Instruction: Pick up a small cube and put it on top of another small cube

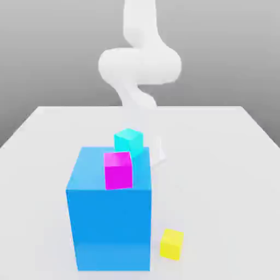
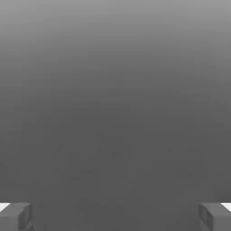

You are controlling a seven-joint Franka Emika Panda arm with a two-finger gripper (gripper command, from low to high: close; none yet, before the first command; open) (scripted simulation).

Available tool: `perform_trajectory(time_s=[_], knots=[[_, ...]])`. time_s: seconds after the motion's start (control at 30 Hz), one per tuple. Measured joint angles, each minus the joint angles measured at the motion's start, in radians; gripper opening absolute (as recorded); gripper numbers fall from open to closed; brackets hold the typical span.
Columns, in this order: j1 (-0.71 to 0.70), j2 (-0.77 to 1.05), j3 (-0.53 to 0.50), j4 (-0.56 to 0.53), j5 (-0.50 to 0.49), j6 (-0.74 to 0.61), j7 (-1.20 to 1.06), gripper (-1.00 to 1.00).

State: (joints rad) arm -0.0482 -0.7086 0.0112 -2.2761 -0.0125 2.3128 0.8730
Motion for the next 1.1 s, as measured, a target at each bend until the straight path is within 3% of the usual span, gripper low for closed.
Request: perform_trajectory(time_s=[0.33, 0.63, 1.1], knots=[[-0.168, 0.369, 0.02, 0.097, -0.059, 0.051, 0.3, 0.0], [-0.272, 0.695, -0.025, 0.182, -0.083, 0.097, 0.546, 0.0], [-0.397, 1.197, -0.105, 0.313, 0.065, 0.174, 0.808, 0.0]])
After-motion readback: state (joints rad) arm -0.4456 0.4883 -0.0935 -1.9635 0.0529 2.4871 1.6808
